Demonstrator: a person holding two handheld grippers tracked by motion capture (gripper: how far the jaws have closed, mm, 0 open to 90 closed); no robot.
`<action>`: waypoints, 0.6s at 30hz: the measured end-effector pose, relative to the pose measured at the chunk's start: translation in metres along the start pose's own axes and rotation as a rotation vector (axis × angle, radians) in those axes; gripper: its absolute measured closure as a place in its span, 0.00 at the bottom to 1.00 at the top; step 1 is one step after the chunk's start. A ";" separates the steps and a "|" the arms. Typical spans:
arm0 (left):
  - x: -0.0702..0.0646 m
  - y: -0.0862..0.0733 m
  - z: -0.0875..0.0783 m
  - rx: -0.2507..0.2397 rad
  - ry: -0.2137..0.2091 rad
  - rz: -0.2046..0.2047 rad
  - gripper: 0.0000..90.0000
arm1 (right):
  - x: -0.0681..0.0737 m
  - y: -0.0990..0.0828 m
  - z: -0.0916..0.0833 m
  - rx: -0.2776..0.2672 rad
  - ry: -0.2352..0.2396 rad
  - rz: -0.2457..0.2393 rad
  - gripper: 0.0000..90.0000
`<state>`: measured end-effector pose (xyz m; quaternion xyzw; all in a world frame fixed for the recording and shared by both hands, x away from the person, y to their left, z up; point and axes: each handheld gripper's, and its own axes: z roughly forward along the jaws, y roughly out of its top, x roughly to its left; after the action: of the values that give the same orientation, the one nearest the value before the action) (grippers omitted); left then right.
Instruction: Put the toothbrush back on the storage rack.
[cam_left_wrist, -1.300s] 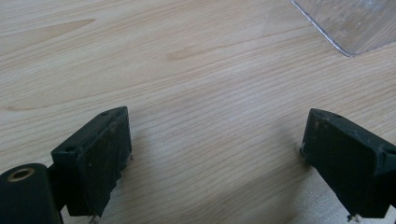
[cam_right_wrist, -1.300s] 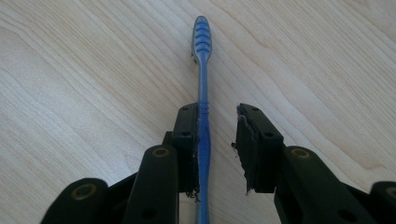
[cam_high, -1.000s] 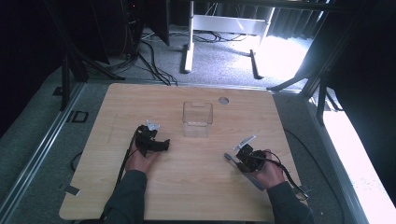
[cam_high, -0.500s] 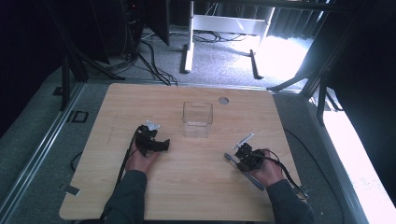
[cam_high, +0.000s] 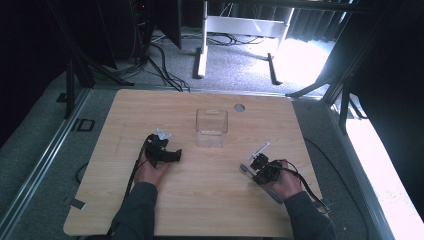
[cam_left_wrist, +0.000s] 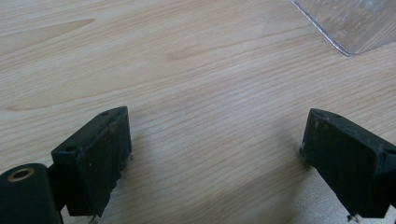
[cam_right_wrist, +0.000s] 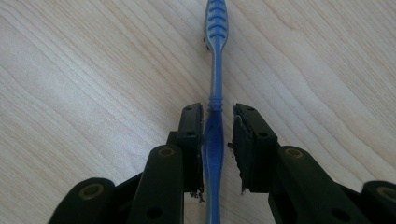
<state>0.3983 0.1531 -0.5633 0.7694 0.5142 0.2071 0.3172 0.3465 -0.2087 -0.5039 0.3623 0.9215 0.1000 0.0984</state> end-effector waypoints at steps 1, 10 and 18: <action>0.000 0.000 0.000 0.000 0.000 0.000 0.10 | 0.000 0.000 0.001 0.003 0.001 0.002 0.80; 0.000 0.000 0.000 0.000 0.000 0.000 0.10 | -0.001 0.001 0.005 0.027 0.006 0.000 0.80; 0.000 0.000 0.000 0.000 0.000 0.000 0.10 | -0.002 0.002 0.008 0.042 0.010 0.007 0.80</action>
<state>0.3983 0.1531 -0.5633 0.7694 0.5143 0.2071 0.3172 0.3516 -0.2075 -0.5107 0.3672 0.9225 0.0827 0.0860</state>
